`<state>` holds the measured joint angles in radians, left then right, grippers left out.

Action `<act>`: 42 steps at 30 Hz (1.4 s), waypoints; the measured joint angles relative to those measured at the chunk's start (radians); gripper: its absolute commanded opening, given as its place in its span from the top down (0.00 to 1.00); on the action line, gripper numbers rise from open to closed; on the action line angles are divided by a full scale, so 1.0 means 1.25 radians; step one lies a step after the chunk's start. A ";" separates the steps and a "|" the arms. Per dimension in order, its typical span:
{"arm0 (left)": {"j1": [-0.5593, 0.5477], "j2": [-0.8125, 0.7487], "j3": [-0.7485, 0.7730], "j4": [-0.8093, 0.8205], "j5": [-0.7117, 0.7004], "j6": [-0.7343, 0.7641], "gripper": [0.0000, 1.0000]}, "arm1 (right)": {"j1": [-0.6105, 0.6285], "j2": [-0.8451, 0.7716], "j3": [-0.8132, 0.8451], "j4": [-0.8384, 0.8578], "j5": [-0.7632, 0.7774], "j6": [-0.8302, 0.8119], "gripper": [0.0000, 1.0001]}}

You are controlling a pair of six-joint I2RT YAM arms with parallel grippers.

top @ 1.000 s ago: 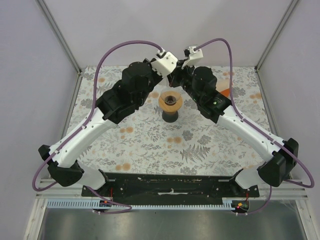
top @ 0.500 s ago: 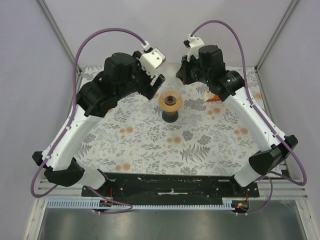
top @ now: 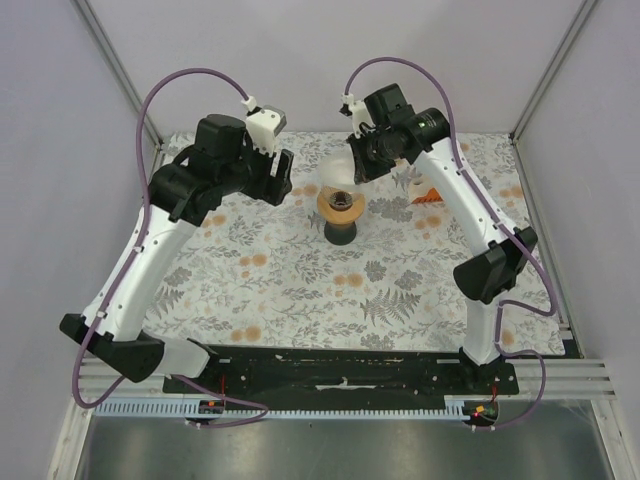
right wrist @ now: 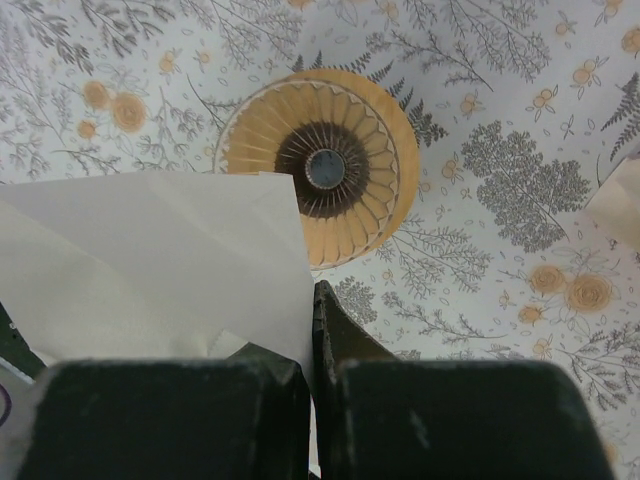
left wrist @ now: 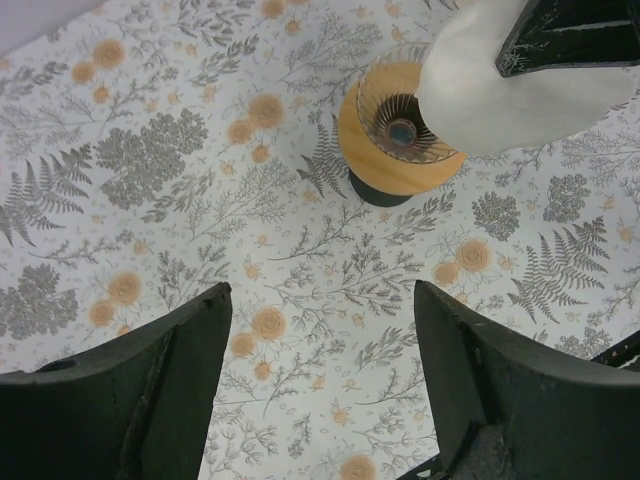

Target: Place the coffee filter in the dripper

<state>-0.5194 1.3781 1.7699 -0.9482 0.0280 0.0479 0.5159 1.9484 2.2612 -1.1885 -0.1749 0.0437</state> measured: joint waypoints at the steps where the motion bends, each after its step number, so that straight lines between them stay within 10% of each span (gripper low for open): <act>1: 0.003 0.000 -0.012 0.000 0.000 -0.010 0.21 | 0.000 0.009 0.002 -0.009 0.001 -0.003 1.00; 7: 0.017 0.013 -0.034 0.002 -0.001 -0.049 0.23 | 0.000 0.071 0.022 -0.042 0.016 -0.013 1.00; 14: 0.030 0.015 -0.034 0.006 0.000 -0.065 0.24 | 0.000 0.108 0.031 -0.045 0.034 -0.027 0.74; 33: 0.063 0.023 -0.033 0.009 0.000 -0.067 0.23 | 0.002 0.075 0.046 0.060 0.099 -0.113 0.41; 42: 0.107 0.016 -0.043 0.020 -0.001 -0.067 0.22 | 0.063 -0.066 -0.023 0.199 0.102 -0.197 1.00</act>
<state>-0.3862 1.3975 1.7161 -0.9234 0.0273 -0.0353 0.5953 1.8656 2.2318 -0.9394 -0.0471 -0.2028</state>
